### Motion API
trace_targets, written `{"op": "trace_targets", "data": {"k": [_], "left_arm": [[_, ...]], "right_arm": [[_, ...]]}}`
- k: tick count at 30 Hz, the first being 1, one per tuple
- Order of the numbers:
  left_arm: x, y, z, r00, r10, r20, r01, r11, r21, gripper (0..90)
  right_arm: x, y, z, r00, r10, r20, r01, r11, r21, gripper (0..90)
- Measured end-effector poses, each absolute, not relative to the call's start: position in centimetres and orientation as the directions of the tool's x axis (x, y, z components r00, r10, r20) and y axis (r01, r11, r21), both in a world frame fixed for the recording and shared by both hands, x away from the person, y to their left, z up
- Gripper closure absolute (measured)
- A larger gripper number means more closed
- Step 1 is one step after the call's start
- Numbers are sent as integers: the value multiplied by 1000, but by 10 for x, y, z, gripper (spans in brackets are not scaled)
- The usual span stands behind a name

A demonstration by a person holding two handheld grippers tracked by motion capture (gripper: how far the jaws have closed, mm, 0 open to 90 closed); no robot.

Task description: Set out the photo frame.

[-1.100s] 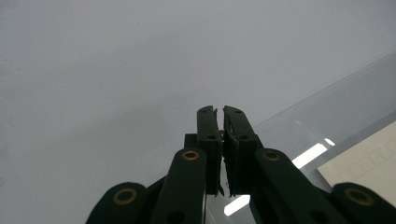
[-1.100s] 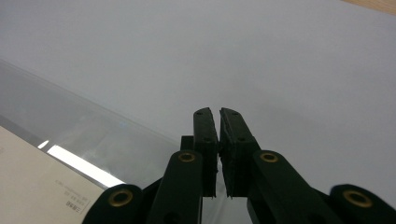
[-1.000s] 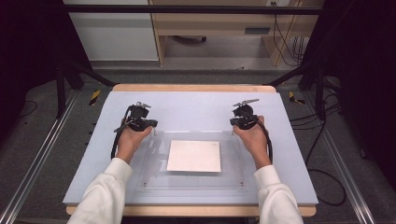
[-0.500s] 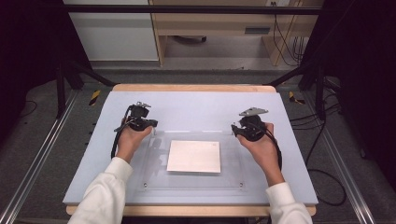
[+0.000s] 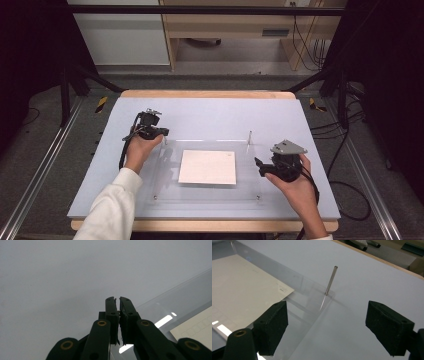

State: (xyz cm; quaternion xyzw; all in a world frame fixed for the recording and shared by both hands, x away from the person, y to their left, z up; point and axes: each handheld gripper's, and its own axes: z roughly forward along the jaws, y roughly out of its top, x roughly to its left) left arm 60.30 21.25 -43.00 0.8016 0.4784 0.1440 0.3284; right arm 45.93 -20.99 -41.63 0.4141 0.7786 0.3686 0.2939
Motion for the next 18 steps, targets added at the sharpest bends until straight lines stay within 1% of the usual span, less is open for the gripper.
{"op": "trace_targets", "data": {"k": [2,4,6,7,11,18], "left_arm": [[603,212,-430,501,861,-84,672,-326,664,852],[603,212,-430,499,863,-83,672,-325,665,852],[603,212,-430,500,862,-82,672,-326,665,852],[603,212,-430,500,862,-83,672,-326,665,852],[603,212,-430,499,863,-81,675,-328,661,852],[604,211,-430,496,864,-86,682,-327,654,851]], "right_arm": [[452,-214,-418,-491,859,-143,435,384,815,136],[443,-217,-418,-502,855,-129,440,381,813,122],[438,-218,-419,-508,850,-138,431,390,813,106],[429,-220,-420,-525,837,-156,422,415,806,95],[417,-223,-423,-540,823,-176,411,440,798,95],[400,-233,-432,-527,834,-167,417,425,803,94]]}}
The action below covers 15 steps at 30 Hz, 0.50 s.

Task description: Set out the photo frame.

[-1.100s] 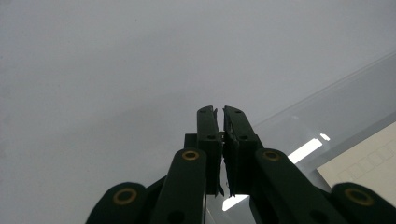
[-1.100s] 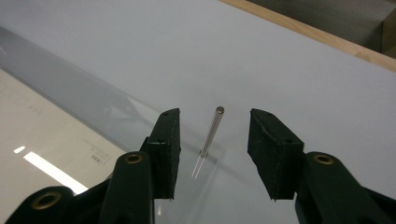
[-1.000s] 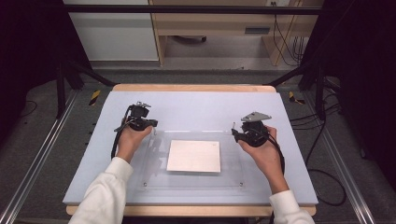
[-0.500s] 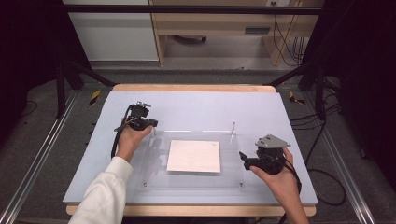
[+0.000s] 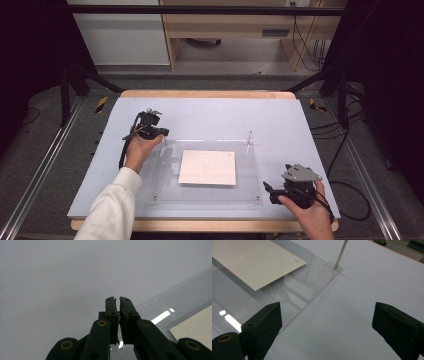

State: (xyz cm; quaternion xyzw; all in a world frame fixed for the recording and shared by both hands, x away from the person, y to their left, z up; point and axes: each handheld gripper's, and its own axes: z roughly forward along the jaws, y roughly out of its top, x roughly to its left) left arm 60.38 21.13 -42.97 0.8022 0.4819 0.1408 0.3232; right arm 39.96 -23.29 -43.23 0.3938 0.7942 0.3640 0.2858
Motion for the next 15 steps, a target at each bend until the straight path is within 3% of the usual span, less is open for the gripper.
{"op": "trace_targets", "data": {"k": [15], "left_arm": [[608,211,-429,493,864,-104,697,-321,641,851]], "right_arm": [[367,-231,-436,-578,796,-180,362,448,818,80]]}}
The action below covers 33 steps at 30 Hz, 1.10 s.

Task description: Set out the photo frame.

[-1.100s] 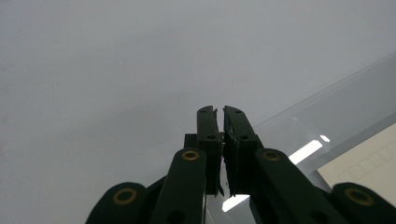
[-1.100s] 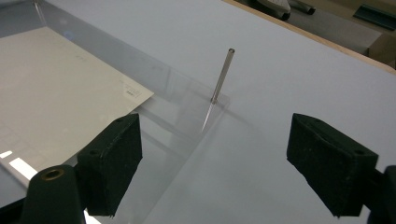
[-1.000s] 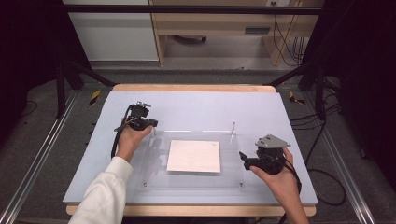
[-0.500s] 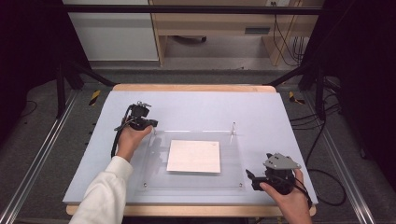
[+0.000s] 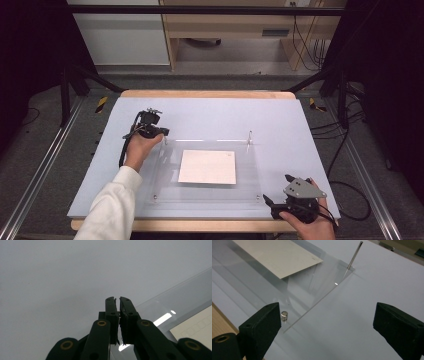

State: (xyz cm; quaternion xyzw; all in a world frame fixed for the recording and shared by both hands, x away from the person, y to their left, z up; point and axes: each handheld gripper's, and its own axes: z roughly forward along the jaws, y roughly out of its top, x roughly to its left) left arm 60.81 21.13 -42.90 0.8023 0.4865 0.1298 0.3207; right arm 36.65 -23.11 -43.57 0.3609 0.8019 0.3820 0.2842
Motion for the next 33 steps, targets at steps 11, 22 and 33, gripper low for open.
{"op": "trace_targets", "data": {"k": [11,22,33], "left_arm": [[609,212,-430,493,864,-105,696,-319,644,850],[611,211,-429,494,863,-108,707,-326,628,850],[615,212,-429,498,859,-121,714,-326,620,849]], "right_arm": [[357,-221,-451,-614,757,-223,334,505,796,97],[353,-210,-463,-644,721,-257,317,557,767,105],[360,-200,-476,-660,691,-295,301,603,739,178]]}}
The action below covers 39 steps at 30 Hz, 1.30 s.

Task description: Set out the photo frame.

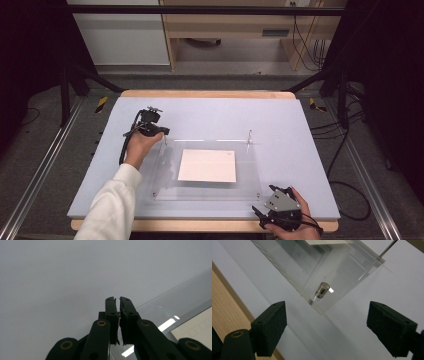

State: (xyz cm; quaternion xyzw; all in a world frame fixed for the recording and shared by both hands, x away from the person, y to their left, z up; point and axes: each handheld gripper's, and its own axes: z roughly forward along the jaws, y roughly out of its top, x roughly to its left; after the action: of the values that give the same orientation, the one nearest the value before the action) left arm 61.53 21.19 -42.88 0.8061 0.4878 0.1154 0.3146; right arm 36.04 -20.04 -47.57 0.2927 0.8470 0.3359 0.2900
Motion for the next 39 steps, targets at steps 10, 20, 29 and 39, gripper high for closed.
{"op": "trace_targets", "data": {"k": [10,20,29,39], "left_arm": [[617,214,-429,507,853,-123,710,-332,621,848],[615,214,-430,513,849,-124,701,-331,632,847],[608,215,-433,515,852,-92,669,-332,665,842],[589,216,-423,498,867,-36,548,-282,787,586]], "right_arm": [[374,-189,-475,-666,658,-351,219,622,752,270],[374,-189,-475,-686,630,-365,165,623,765,333],[375,-189,-473,-696,611,-377,160,644,748,343],[375,-191,-468,-695,624,-357,164,621,766,355]]}}
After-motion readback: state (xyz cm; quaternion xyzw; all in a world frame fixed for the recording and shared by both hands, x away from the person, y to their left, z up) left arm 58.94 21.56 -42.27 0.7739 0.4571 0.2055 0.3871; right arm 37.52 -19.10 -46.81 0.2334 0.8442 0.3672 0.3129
